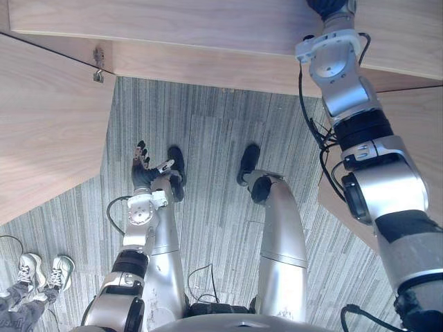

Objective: Walk over to the cabinet, pick up the folder, carry it to the office cabinet, place the folder inside the office cabinet, then close the office cabinet door

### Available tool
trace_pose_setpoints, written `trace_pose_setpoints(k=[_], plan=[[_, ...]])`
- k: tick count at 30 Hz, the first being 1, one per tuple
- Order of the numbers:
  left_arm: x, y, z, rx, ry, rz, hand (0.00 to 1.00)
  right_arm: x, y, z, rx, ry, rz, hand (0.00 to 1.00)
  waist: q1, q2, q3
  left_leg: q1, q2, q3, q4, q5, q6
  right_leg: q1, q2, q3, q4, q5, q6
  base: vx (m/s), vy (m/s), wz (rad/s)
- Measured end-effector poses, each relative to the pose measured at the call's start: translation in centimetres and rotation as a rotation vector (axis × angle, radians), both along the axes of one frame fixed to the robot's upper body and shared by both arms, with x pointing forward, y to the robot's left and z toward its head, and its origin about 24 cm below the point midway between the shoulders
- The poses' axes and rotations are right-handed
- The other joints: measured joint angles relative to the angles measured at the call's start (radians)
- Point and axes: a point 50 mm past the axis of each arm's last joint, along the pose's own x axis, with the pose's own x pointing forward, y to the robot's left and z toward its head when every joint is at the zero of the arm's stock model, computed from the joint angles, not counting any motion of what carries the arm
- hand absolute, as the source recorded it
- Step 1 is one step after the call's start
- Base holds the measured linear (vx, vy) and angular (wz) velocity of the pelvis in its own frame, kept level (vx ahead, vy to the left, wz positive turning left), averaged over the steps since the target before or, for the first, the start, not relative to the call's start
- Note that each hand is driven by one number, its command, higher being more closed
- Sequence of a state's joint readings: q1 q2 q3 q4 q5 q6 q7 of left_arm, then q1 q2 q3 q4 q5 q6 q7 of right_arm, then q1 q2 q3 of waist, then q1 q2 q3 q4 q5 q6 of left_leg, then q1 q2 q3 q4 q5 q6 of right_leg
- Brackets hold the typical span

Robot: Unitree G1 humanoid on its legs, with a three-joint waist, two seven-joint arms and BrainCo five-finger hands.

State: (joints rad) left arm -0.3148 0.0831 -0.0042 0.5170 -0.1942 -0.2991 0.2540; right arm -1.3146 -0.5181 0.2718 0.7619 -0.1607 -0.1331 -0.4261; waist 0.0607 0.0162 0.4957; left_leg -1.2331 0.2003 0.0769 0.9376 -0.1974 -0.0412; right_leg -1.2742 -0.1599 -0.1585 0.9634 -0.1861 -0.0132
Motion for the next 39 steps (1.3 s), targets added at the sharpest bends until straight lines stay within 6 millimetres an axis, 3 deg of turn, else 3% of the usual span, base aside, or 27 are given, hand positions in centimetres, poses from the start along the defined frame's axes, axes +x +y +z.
trace_pose_setpoints(k=[5,8,10,12,13,15,20,26,30,33,39], plan=[[-0.1,-0.4,-0.3,-0.002,0.011,-0.011,0.0,0.1,-0.7,-0.3,0.091,0.018,0.035,1.0,0.0,0.0,0.0,0.02,0.003,0.01,-0.016,0.015,-0.002,0.015,-0.007,-0.002,-0.009,0.005,-0.001,-0.04,0.001,0.02],[-0.3,-0.9,-0.6,-0.01,0.022,-0.025,0.0,0.0,-2.5,-1.8,0.207,0.042,0.031,1.0,0.0,0.0,-0.001,0.039,0.006,0.009,-0.013,0.013,0.001,0.041,-0.004,-0.007,-0.015,0.005,-0.001,-0.01,0.005,-0.02],[-0.5,-1.1,-0.9,-0.016,0.038,-0.026,0.0,-0.4,-3.1,-3.5,0.267,0.048,0.052,1.0,0.0,0.0,-0.002,0.059,0.015,0.012,-0.007,0.005,0.005,0.061,0.005,-0.004,-0.021,0.006,-0.001,-0.01,0.014,-0.16],[-0.9,-1.0,-1.6,-0.014,0.069,-0.025,0.0,-1.1,-3.0,-7.3,0.317,0.087,0.075,1.0,-0.004,-0.001,-0.002,0.1,0.03,0.018,0.007,-0.016,0.005,0.103,0.019,0.0,-0.024,0.003,-0.002,0.0,0.011,-0.23],[-1.0,-1.0,-1.7,-0.014,0.076,-0.026,0.0,-1.4,-2.9,-8.2,0.328,0.094,0.084,1.0,-0.005,-0.001,-0.002,0.111,0.033,0.021,0.01,-0.021,0.005,0.112,0.022,0.003,-0.024,0.001,-0.002,0.0,0.006,-0.24],[-1.4,-0.8,-2.4,-0.004,0.108,-0.023,0.0,-3.0,-1.9,-11.8,0.379,0.126,0.13,1.0,-0.016,-0.001,-0.002,0.177,0.046,0.034,0.028,-0.049,0.003,0.168,0.03,0.015,-0.014,-0.012,-0.002,0.0,0.004,-0.23],[-2.5,-0.5,-3.6,0.034,0.159,-0.021,0.0,-7.5,-0.3,-16.3,0.452,0.133,0.227,1.0,-0.035,-0.009,-0.013,0.335,0.073,0.05,0.053,-0.113,-0.015,0.318,0.055,0.025,-0.009,-0.049,0.001,-0.01,-0.008,-0.2],[-6.8,-0.1,-8.0,0.08,0.338,-0.041,0.0,-12.9,1.5,-22.6,0.542,0.281,0.326,1.0,-0.041,-0.042,-0.131,0.606,0.091,0.113,-0.058,-0.146,-0.022,0.564,0.057,0.01,-0.136,-0.057,0.019,0.09,0.028,-0.23],[-10.2,0.8,-12.9,0.118,0.598,-0.039,0.0,-15.6,4.0,-27.4,0.585,0.496,0.418,1.0,-0.063,-0.077,-0.218,0.795,0.062,0.159,-0.249,-0.099,-0.027,0.735,0.058,0.005,-0.322,0.014,0.032,0.15,0.062,-0.12],[-12.0,1.7,-14.9,0.15,0.73,-0.054,0.0,-16.3,4.9,-31.6,0.581,0.695,0.435,1.0,-0.081,-0.095,-0.252,0.889,0.025,0.19,-0.409,-0.038,-0.027,0.82,0.062,0.012,-0.476,0.08,0.04,0.15,0.043,-0.07],[-14.6,2.6,-16.4,0.203,0.84,-0.068,0.0,-18.0,4.6,-38.9,0.457,1.044,0.328,1.0,-0.089,-0.072,-0.308,1.059,-0.029,0.249,-0.656,0.065,-0.014,0.998,0.08,0.038,-0.771,0.223,0.056,0.15,0.047,-0.13]])
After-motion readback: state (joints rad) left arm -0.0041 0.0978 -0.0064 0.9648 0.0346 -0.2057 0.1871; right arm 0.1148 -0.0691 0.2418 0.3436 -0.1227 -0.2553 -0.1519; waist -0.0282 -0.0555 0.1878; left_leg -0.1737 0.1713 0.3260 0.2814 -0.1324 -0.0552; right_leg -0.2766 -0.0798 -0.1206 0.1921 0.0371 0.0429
